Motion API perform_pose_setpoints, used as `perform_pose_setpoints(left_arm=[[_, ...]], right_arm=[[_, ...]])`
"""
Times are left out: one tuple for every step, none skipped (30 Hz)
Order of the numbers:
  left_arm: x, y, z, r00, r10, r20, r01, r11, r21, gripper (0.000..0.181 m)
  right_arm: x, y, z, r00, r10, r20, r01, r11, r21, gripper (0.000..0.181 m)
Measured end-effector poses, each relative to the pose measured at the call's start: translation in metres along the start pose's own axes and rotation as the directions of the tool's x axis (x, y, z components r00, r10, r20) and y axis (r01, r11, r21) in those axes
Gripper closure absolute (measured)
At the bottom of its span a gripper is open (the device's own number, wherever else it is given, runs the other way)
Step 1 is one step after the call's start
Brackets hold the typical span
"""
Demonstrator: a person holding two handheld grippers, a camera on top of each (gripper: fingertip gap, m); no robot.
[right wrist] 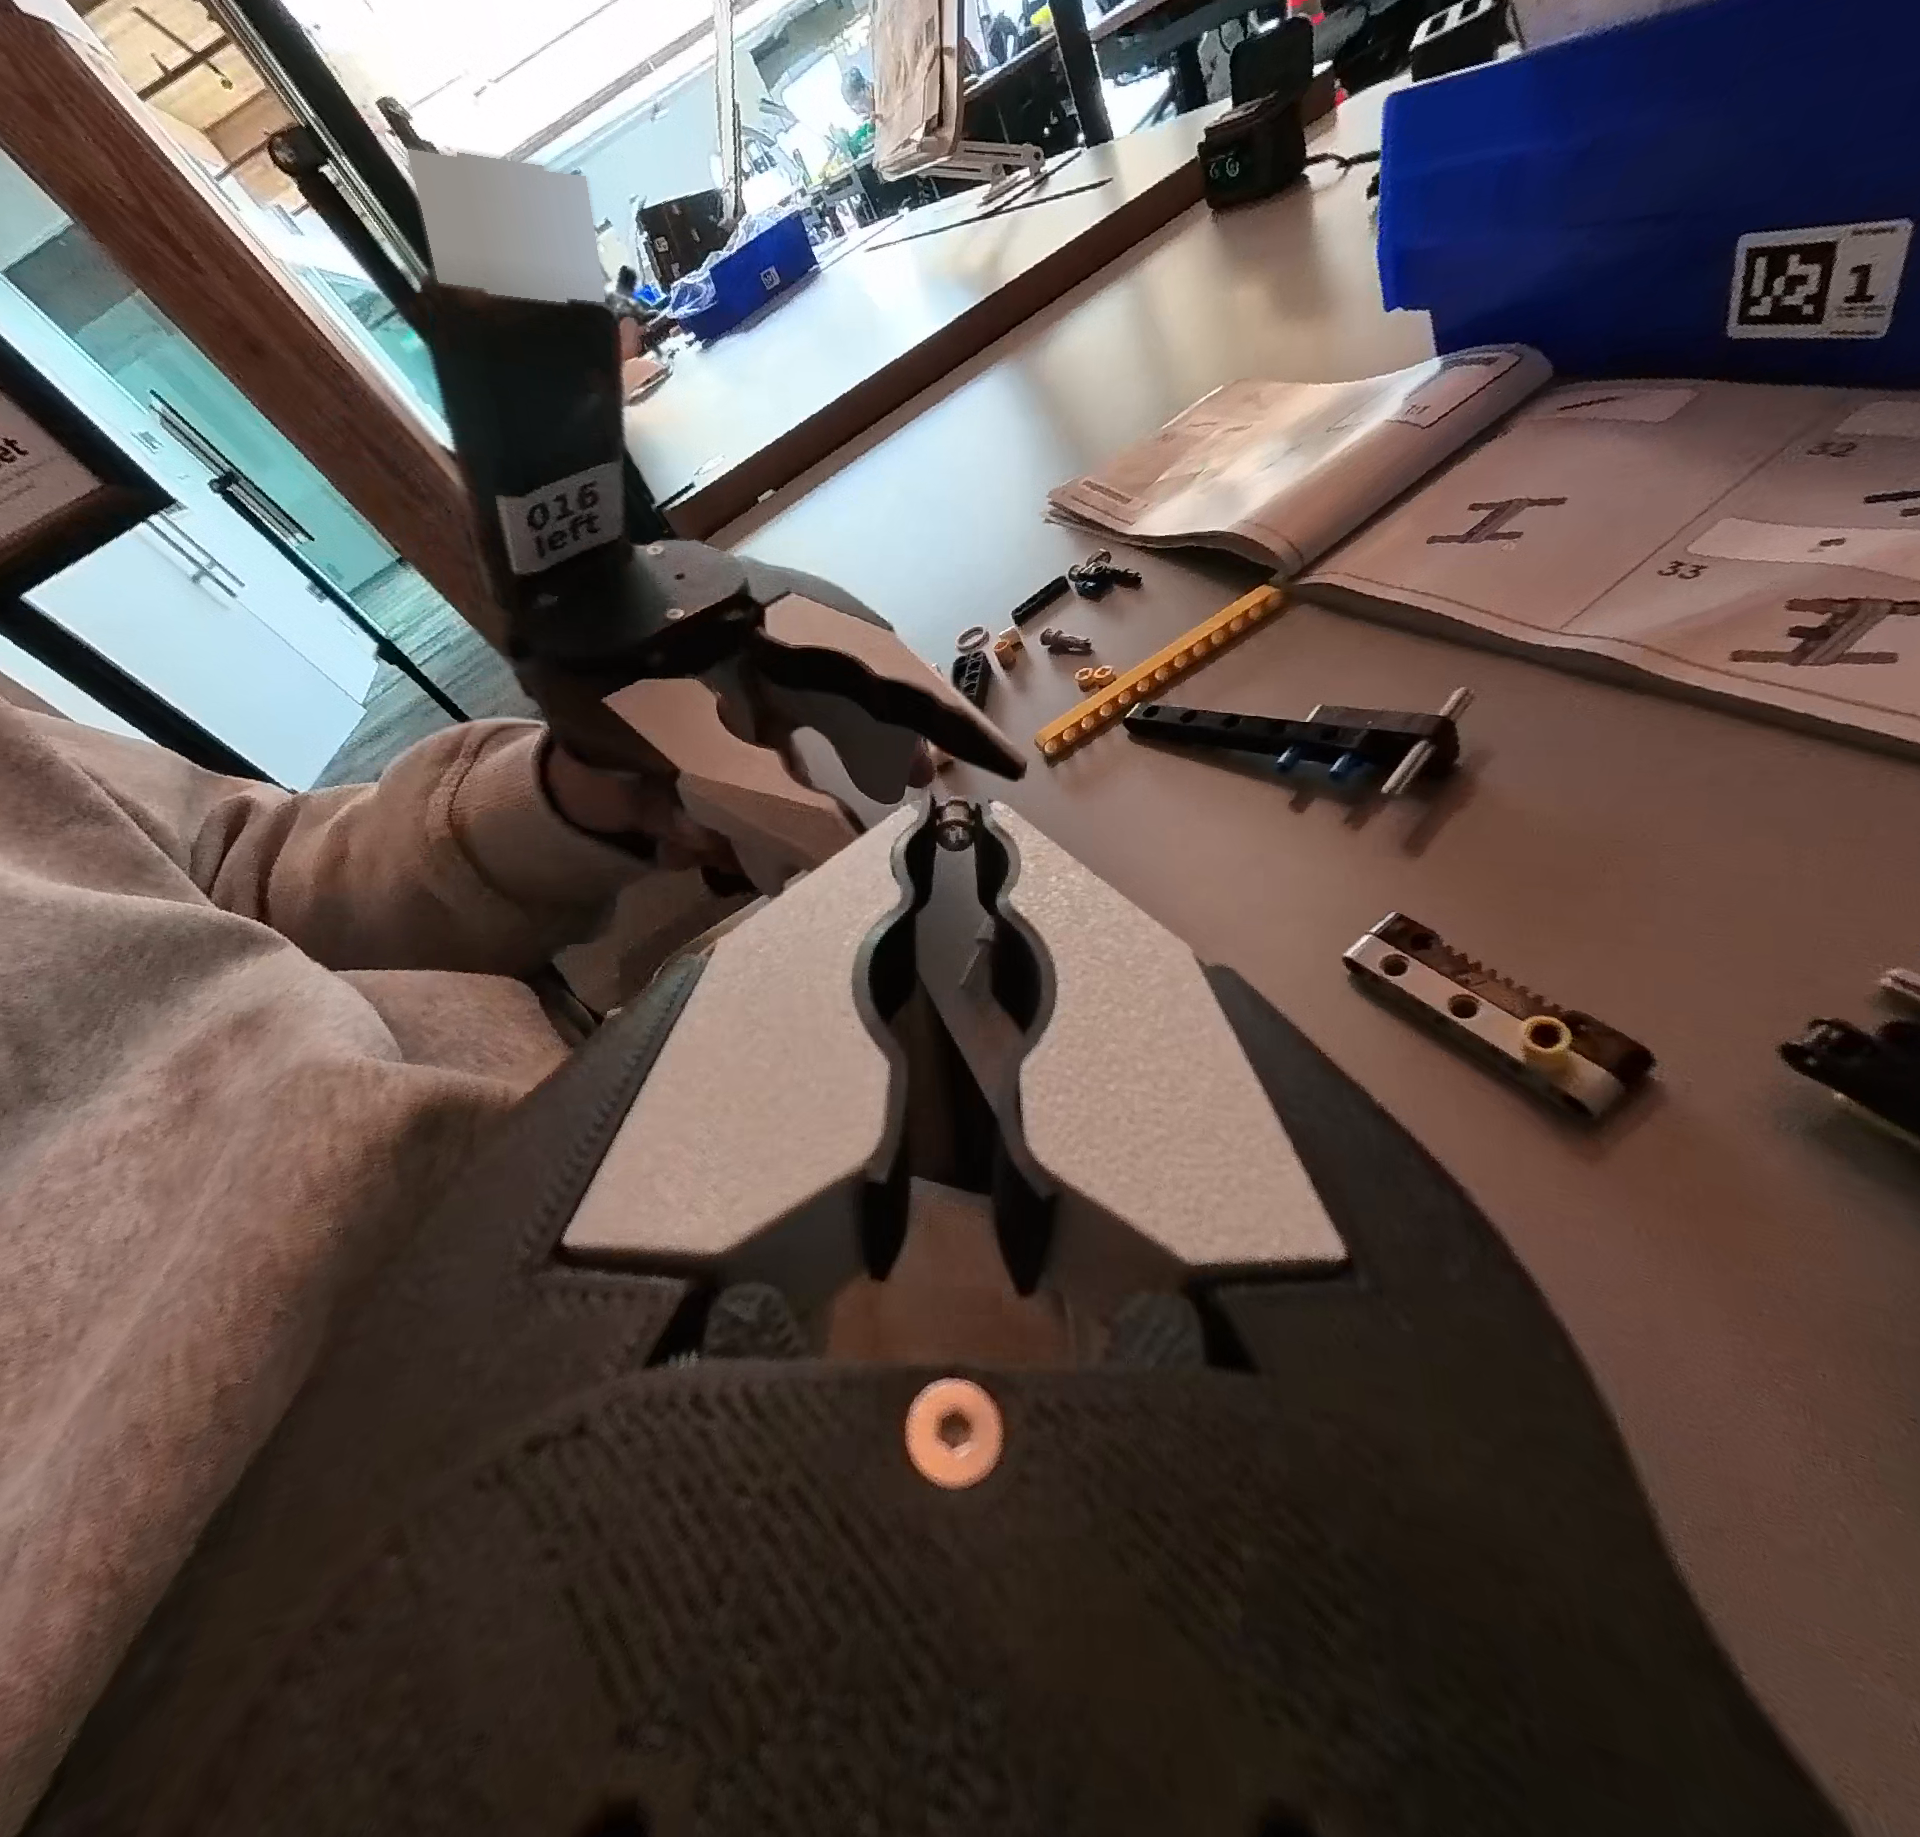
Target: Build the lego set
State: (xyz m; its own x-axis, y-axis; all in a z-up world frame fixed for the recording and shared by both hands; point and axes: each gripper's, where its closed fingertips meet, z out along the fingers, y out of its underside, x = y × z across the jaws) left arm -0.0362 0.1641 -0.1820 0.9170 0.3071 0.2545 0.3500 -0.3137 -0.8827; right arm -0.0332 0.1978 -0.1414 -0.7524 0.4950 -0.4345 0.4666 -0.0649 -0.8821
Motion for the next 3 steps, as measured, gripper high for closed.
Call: perform_pose_setpoints(left_arm=[[0.0009,0.0034,-0.0008,1.0,0.012,-0.022,-0.012,1.0,-0.017,0.136],[0.0014,0.0063,-0.0008,0.999,0.033,-0.031,-0.034,0.999,-0.031,0.136],[0.001,0.0095,0.0,0.998,0.062,-0.024,-0.063,0.997,-0.049,0.137]], right_arm=[[0.0005,0.001,0.0001,1.0,0.002,0.001,-0.002,1.0,-0.005,0.176],[0.0008,0.0026,0.0006,1.0,0.001,0.001,-0.001,1.0,-0.014,0.176],[0.0012,0.0048,0.0013,1.0,-0.004,0.0,0.004,1.0,-0.027,0.176]])
